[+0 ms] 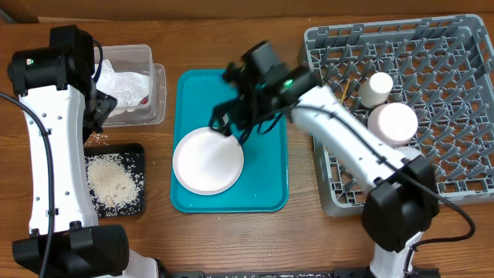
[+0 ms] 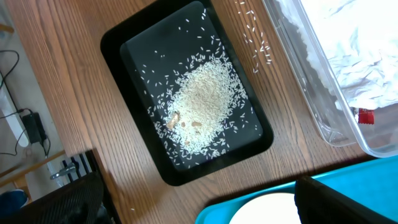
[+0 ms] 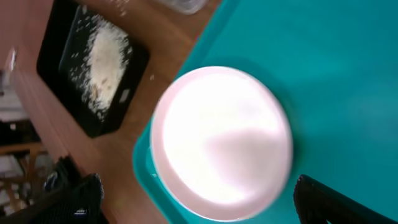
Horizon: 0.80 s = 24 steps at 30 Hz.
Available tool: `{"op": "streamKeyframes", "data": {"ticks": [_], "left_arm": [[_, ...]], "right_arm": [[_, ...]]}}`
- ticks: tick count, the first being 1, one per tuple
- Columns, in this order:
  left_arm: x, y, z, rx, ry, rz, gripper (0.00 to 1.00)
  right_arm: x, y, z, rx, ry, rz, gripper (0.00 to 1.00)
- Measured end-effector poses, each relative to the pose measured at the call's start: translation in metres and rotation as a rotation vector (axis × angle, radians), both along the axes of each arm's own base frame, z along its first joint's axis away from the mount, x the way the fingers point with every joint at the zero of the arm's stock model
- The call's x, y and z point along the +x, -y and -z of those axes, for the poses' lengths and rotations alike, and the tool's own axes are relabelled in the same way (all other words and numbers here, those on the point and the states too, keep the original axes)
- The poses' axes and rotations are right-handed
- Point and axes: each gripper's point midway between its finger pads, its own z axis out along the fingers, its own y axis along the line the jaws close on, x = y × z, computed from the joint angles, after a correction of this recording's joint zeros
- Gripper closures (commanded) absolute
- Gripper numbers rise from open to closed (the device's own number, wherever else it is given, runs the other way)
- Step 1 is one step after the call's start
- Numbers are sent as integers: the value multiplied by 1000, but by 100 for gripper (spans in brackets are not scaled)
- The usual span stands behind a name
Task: Sort waste into correct bins and load items into the dishwasher
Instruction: 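Move the right gripper left and grip the white plate's rim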
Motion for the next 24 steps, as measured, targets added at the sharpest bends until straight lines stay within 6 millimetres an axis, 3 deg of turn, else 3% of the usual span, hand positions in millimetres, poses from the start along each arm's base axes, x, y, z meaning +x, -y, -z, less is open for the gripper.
{"op": "streamKeyframes", "data": {"ticks": [5,10,14,21,24], "left_arm": [[0,0,0,0,0,0,0],[0,0,0,0,0,0,0],[0,0,0,0,0,0,0],[0,0,0,0,-1,0,0],[0,0,0,0,0,0,0]], "right_arm": [[-12,-23,1,-25,69,-42,0],[4,-12,12,-120,93,112,0],[16,-1,41,-190,36,271,0],[10,15,124,-345,-163,467,32],[3,23,143,-394,-218,518,47]]}}
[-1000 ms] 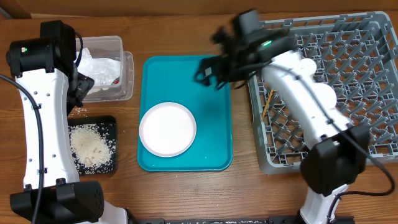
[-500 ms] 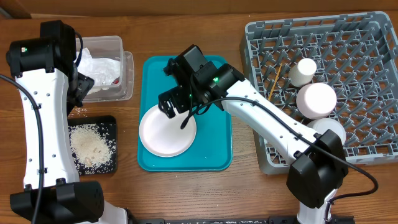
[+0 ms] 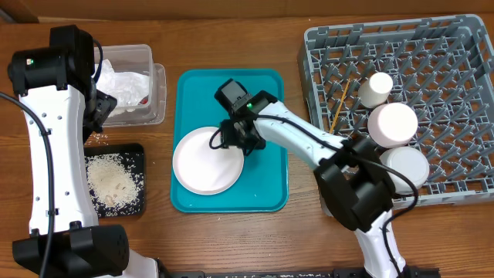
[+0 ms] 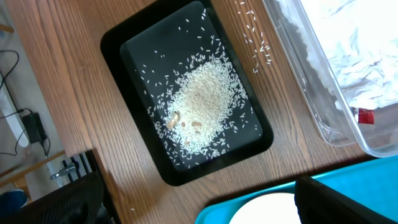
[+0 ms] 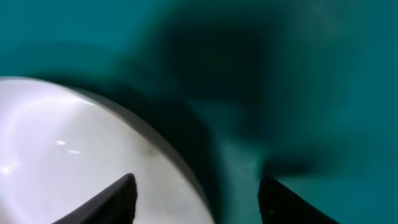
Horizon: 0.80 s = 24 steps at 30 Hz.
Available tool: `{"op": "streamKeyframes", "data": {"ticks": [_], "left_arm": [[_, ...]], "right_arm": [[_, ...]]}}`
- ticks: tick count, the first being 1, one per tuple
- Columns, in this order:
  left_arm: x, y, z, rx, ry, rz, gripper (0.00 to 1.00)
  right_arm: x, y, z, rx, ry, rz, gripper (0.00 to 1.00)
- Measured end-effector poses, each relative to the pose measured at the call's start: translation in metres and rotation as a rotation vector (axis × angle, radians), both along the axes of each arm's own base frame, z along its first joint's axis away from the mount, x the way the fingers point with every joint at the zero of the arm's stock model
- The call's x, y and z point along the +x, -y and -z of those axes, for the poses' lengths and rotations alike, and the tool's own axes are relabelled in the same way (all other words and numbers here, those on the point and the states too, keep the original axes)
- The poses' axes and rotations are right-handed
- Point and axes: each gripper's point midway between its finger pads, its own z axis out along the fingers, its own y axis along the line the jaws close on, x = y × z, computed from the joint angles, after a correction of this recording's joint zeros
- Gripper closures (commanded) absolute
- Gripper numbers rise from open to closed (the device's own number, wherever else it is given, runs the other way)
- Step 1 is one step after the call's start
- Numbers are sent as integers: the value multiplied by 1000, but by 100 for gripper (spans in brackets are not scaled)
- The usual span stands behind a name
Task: Sort waste into correct bins and load items into the dishwasher
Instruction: 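Move the right gripper left and grip the white plate's rim, then lift the white plate and carry it right into the rack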
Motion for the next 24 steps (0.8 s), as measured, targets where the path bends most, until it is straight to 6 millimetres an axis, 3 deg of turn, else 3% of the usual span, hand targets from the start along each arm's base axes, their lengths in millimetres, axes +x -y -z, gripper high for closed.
{"op": "streamKeyframes", "data": {"ticks": [4,10,15,19,22,24], "left_arm": [[0,0,0,0,0,0,0],[0,0,0,0,0,1,0],[1,2,0,0,0,7,0],[1,2,0,0,0,6,0],[1,2,0,0,0,6,0],[1,2,0,0,-1,6,0]], "right_arm": [[-2,4,6,-19,-20,40,71],[-5,6,7,-27,-38,71,93],[-13,18,-2,-67,-94,101,96],[12,46,-35,-125,-47,171,96],[39,84,-71,-176,38,255,96],[60,120,-105,-213,122,334,96]]}}
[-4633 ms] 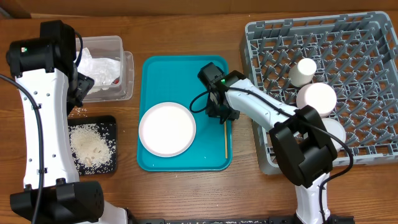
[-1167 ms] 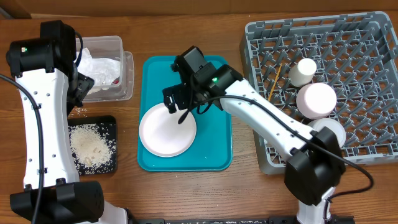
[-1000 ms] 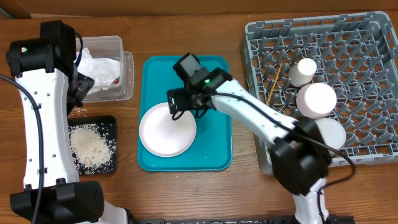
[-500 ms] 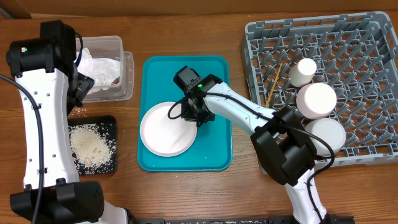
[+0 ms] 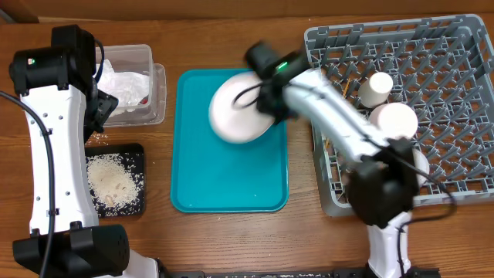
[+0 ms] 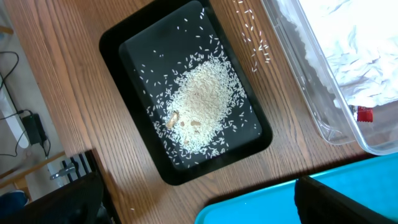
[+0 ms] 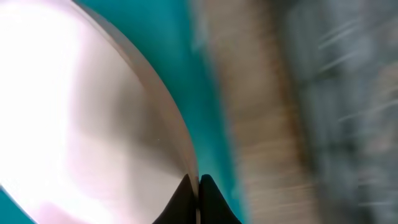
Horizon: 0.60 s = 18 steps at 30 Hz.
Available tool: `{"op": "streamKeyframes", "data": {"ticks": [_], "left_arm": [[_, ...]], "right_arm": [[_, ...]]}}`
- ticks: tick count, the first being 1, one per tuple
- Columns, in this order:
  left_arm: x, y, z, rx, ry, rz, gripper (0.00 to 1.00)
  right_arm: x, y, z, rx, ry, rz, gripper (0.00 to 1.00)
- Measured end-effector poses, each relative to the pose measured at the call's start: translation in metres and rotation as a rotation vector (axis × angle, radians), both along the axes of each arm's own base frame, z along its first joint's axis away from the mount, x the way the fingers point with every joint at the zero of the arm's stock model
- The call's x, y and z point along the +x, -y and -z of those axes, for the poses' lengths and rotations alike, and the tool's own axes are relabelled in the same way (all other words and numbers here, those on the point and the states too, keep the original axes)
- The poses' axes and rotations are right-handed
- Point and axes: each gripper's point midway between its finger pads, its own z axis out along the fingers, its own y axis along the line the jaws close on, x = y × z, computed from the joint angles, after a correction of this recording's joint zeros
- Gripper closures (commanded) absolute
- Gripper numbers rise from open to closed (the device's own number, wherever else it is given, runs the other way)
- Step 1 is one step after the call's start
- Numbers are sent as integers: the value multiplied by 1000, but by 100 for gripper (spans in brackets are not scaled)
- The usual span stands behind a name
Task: Sort waste into correct bins and load items into the dishwasher
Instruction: 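Lift the white plate and carry it right into the rack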
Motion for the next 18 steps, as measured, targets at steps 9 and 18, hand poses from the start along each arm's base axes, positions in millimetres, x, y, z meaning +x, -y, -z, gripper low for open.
{"op": "streamKeyframes", "data": {"ticks": [9,18], "left_arm": [[0,0,0,0,0,0,0],[0,0,0,0,1,0,0]], "right_arm": [[36,162,-109,-225,294,316,96],[58,219,-110,-351,345,326,96]]}}
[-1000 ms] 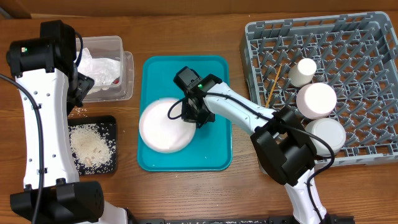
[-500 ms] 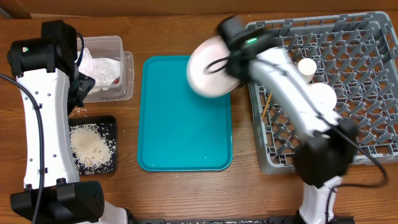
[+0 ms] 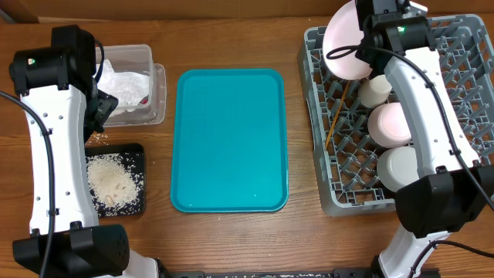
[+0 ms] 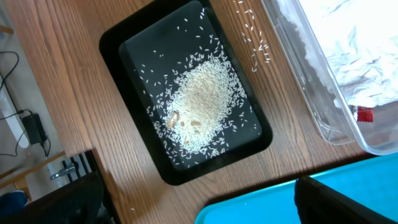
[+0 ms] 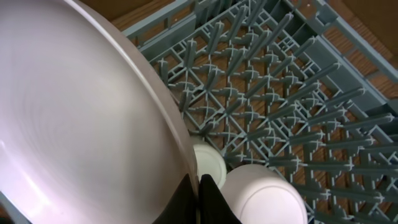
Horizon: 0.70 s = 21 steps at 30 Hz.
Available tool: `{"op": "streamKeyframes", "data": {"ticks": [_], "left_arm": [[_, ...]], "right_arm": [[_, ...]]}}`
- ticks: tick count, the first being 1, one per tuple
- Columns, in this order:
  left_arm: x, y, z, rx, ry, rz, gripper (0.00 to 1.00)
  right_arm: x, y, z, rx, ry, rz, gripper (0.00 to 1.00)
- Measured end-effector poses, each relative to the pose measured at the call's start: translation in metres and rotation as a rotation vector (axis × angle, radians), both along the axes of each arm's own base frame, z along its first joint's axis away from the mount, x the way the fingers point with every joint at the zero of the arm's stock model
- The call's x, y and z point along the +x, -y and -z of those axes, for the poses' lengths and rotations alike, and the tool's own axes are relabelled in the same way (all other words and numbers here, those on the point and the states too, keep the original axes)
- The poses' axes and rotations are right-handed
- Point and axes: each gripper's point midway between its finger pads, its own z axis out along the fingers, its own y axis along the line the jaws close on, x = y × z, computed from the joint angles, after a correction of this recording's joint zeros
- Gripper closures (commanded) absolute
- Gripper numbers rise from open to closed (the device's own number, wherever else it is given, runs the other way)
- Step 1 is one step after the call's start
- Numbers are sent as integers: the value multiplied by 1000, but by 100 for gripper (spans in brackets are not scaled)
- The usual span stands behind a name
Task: Sort waste into correct bins and load items into the dishwasher
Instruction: 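Lift the white plate and carry it right into the rack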
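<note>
My right gripper [image 5: 199, 186] is shut on the rim of a white plate [image 5: 81, 124]. It holds the plate [image 3: 345, 37] tilted on edge above the back left corner of the grey dishwasher rack [image 3: 455, 93]. The teal tray [image 3: 231, 139] in the middle of the table has nothing on it. My left gripper [image 4: 196, 200] stands open and empty, high over the black tray of rice [image 4: 193, 99], with its fingers wide apart.
In the rack stand a white cup [image 3: 376, 89] and two upturned white bowls [image 3: 392, 123] [image 3: 401, 166], with a thin brown stick [image 3: 333, 116] at its left side. A clear bin of crumpled paper [image 3: 127, 85] sits at the back left.
My right gripper has moved with the plate from over the back of the teal tray to above the rack's back left corner. The left arm has not moved.
The plate lay at the front left of the teal tray with my right gripper open above it. Then the gripper was down at the plate's rim, still open. Then it held the plate lifted over the tray's back, and now holds it over the rack.
</note>
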Motion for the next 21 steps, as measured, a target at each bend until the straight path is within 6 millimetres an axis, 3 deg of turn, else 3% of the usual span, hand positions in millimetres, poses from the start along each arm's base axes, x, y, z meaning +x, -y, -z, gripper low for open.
{"op": "streamKeyframes", "data": {"ticks": [14,21], "left_arm": [[0,0,0,0,0,0,0],[0,0,0,0,0,0,0]], "right_arm": [[-5,-1,42,-57,-84,-25,96],[-5,-23,44,-41,-86,-75,96]]}}
